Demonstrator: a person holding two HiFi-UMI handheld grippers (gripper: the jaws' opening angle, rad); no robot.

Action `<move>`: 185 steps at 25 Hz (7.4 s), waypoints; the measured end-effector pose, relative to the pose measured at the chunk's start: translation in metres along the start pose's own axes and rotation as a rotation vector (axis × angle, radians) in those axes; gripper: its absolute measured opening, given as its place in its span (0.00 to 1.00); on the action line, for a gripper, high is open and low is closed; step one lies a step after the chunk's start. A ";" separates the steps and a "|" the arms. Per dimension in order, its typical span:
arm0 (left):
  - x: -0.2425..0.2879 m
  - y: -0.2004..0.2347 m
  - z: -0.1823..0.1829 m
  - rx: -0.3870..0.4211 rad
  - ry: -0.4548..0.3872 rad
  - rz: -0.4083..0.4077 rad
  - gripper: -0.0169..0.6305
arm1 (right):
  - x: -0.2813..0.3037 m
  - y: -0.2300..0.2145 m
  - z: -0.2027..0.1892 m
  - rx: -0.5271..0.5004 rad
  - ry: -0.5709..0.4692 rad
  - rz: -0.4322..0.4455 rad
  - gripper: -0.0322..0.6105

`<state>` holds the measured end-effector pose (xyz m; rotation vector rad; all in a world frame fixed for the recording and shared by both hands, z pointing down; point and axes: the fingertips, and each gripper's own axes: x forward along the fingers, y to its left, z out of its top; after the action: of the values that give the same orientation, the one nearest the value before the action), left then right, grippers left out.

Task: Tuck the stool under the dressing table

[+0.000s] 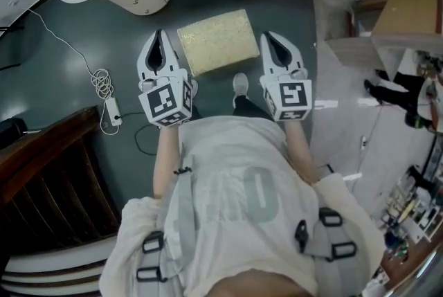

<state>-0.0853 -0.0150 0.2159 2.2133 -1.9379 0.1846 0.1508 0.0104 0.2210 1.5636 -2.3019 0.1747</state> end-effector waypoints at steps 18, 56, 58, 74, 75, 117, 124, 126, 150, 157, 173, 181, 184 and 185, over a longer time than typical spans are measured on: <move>-0.015 0.000 -0.007 -0.015 -0.034 0.154 0.03 | 0.021 -0.019 0.001 0.002 -0.068 0.145 0.05; -0.012 -0.039 -0.278 -0.040 0.475 -0.198 0.55 | 0.068 -0.050 -0.180 -0.013 0.244 0.154 0.66; -0.012 -0.037 -0.309 -0.029 0.521 -0.200 0.55 | 0.075 -0.049 -0.208 -0.033 0.281 0.157 0.66; -0.023 -0.028 -0.546 0.126 0.869 -0.265 0.55 | 0.112 -0.036 -0.447 -0.193 0.606 0.317 0.66; -0.024 -0.028 -0.557 0.133 0.887 -0.269 0.55 | 0.111 -0.039 -0.462 -0.208 0.632 0.322 0.66; 0.027 -0.029 -0.660 0.262 0.878 -0.331 0.48 | 0.150 -0.052 -0.628 -0.143 0.876 0.326 0.50; 0.030 -0.030 -0.661 0.293 0.888 -0.381 0.48 | 0.153 -0.053 -0.629 -0.149 0.884 0.329 0.49; 0.029 -0.029 -0.661 0.311 0.895 -0.411 0.48 | 0.151 -0.053 -0.630 -0.152 0.892 0.333 0.49; 0.158 0.049 -0.626 0.505 0.904 -0.456 0.45 | 0.244 -0.037 -0.596 -0.102 0.838 0.250 0.48; 0.155 0.051 -0.630 0.519 0.961 -0.380 0.43 | 0.244 -0.034 -0.598 -0.121 0.871 0.235 0.48; 0.241 0.092 -0.606 0.550 0.902 -0.453 0.43 | 0.315 -0.033 -0.575 -0.095 0.852 0.169 0.48; 0.296 0.099 -0.595 0.526 0.878 -0.444 0.43 | 0.372 -0.058 -0.553 -0.156 0.832 0.161 0.48; 0.309 0.096 -0.593 0.510 0.873 -0.428 0.43 | 0.388 -0.070 -0.548 -0.187 0.815 0.163 0.48; 0.313 0.096 -0.593 0.503 0.872 -0.421 0.43 | 0.394 -0.073 -0.546 -0.197 0.811 0.166 0.48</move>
<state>-0.1179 -0.1950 0.8679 2.1589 -0.9975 1.4075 0.2072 -0.2018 0.8622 0.9476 -1.7242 0.5010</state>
